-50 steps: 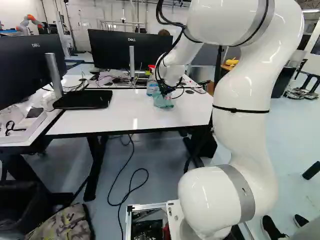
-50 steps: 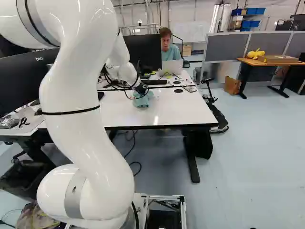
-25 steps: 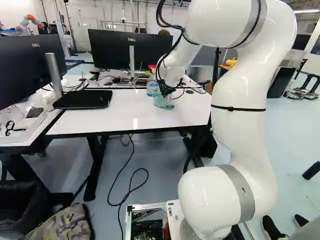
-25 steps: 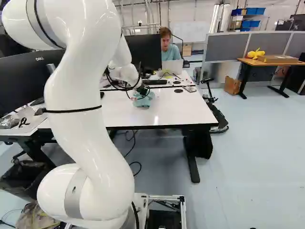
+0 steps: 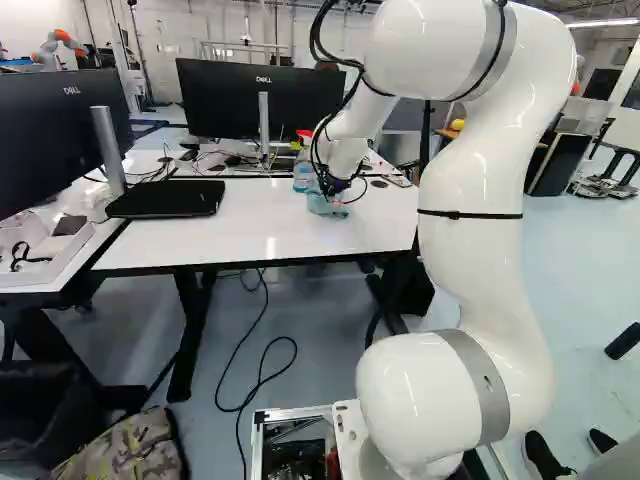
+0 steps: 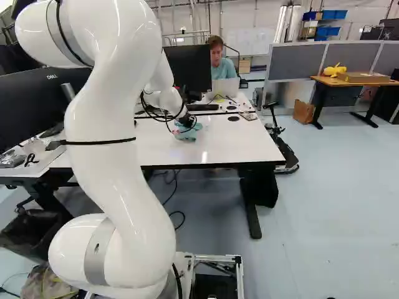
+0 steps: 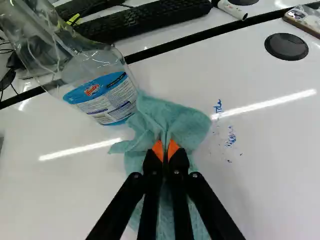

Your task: Clean the table with the green towel

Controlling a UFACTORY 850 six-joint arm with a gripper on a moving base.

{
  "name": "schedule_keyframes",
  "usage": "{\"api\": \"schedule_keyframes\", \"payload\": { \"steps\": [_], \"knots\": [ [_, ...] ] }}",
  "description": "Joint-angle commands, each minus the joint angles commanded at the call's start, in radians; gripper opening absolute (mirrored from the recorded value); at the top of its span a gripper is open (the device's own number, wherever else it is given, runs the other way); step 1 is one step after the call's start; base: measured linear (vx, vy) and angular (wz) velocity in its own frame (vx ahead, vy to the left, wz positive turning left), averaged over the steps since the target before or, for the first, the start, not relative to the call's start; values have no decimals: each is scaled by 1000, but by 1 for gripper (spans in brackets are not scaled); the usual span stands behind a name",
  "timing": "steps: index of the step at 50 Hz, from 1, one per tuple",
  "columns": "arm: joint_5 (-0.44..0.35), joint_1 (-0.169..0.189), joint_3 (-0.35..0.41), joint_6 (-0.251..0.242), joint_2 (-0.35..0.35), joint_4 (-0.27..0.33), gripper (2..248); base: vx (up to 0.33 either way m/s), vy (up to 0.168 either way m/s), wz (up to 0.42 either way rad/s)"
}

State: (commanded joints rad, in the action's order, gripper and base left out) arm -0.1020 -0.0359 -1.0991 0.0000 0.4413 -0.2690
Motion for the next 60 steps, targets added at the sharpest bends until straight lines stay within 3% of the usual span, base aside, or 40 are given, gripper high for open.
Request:
{"api": "schedule_keyframes", "payload": {
  "steps": [45, 60],
  "knots": [
    [34, 0, -1, 0, 1, 0, 31, 0, 0, 0],
    [34, 7, -62, 0, 47, 0, 31, 0, 0, 0]
  ]
}}
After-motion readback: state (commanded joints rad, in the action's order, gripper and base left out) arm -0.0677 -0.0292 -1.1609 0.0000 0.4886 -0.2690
